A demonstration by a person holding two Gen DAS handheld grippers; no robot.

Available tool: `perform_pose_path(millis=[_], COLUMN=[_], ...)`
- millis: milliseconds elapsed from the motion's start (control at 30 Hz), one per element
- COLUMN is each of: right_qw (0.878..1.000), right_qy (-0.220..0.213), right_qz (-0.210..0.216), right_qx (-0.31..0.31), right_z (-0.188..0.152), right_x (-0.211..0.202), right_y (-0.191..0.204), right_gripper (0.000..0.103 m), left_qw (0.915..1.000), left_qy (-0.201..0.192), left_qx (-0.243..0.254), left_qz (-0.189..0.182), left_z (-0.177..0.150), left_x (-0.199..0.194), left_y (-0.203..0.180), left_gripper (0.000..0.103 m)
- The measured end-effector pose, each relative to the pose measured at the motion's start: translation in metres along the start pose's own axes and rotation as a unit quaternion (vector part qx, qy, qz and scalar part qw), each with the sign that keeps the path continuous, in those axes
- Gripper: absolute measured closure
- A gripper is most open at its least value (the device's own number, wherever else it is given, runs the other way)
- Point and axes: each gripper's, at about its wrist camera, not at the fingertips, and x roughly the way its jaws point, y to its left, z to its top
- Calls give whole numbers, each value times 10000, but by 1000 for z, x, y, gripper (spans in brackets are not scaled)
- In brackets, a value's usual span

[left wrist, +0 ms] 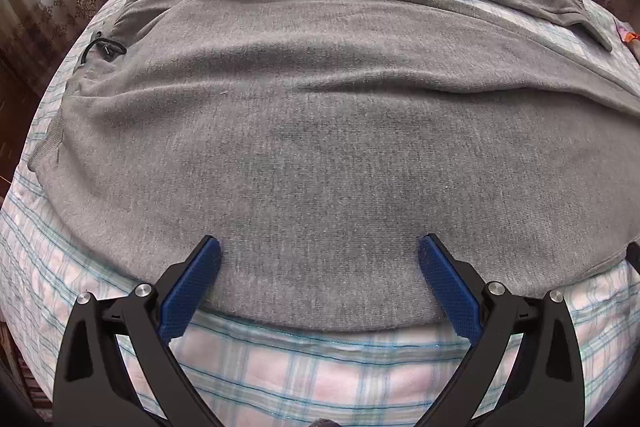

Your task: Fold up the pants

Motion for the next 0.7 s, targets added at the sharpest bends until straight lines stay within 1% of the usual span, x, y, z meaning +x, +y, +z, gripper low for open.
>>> perform_pose_path(millis=[100,167,233,300,367,433,533,633,700], right_qw=[9990,9987,9992,9993,9988,9984,9978,9973,9973], right_qy=[257,271,105,-102,-261,-404,-592,-660,-661], right_qz=[64,251,334,348,390,369,277,313,308], right_qx=[-359,-344,-213,-40,116,157,93,-9,-75], right_z=[-2,2,13,30,49,69,99,122,132], right_x=[0,-5,-14,-20,-23,-23,-19,-10,-2], right_y=[2,-4,-12,-19,-23,-22,-16,-7,-1], right_gripper=[5,5,5,5,5,5,5,5,5], left_qw=[10000,9999,9996,9986,9965,9941,9917,9911,9913], left_qy=[73,25,-77,-173,-250,-266,-210,-110,-80], left_qx=[21,136,270,440,657,882,1080,1120,1104], left_qz=[56,85,-39,-240,-445,-570,-659,-715,-717], left_z=[2,6,11,18,24,29,32,34,35], left_x=[-2,-7,-14,-22,-26,-25,-20,-11,-6], left_y=[-3,-11,-24,-45,-67,-90,-118,-130,-132], left_gripper=[3,3,3,3,3,3,3,3,3])
